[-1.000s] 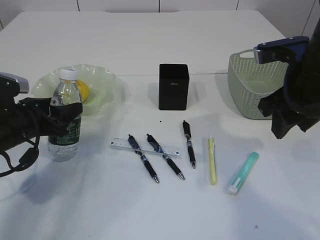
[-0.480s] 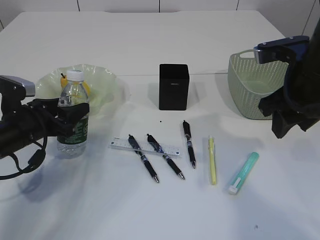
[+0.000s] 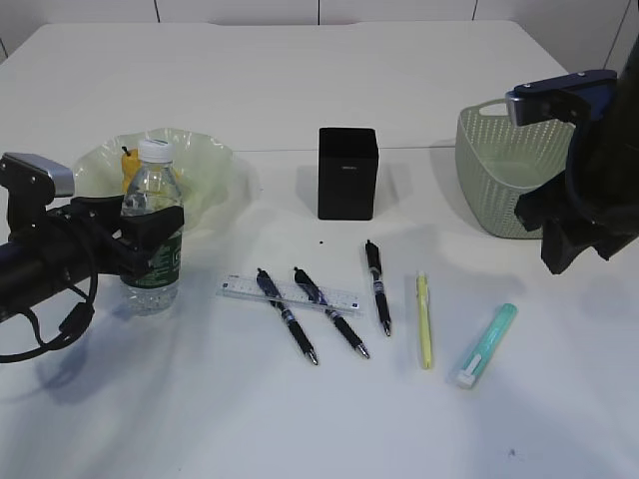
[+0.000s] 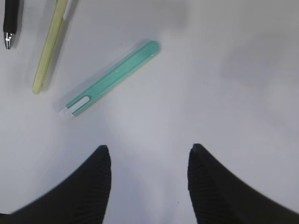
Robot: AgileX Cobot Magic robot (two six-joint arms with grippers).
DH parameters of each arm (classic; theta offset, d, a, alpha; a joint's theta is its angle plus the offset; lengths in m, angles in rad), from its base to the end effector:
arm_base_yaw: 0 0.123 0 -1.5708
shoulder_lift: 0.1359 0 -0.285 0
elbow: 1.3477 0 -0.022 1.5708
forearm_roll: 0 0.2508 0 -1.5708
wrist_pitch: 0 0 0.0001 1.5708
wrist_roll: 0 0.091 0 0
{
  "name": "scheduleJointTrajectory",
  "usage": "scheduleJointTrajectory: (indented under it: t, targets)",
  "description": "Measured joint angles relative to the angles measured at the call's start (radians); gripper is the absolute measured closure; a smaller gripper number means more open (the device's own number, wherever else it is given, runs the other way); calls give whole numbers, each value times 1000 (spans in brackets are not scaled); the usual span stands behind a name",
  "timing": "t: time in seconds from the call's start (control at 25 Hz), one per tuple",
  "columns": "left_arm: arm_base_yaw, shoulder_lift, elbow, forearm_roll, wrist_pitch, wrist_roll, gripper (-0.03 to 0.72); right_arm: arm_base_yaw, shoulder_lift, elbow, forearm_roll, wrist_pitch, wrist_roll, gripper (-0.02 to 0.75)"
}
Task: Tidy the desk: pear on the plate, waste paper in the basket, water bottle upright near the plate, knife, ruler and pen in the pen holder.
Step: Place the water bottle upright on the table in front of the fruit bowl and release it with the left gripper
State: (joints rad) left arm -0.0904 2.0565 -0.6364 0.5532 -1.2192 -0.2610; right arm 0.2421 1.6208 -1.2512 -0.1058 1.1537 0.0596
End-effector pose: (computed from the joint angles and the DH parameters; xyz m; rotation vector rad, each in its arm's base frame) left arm 0.3191 -0.0740 0.1027 0.4132 1.6998 -0.5514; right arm 0.3049 0.0662 0.2646 -0.3267 2.9735 -0.1171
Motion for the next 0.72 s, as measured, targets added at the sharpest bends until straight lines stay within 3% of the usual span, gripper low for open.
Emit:
scheduleJointTrajectory:
  t: [0.72]
  targets:
    - [0, 0, 0, 2, 0, 18, 212, 0, 0, 0, -2, -10, 0, 345]
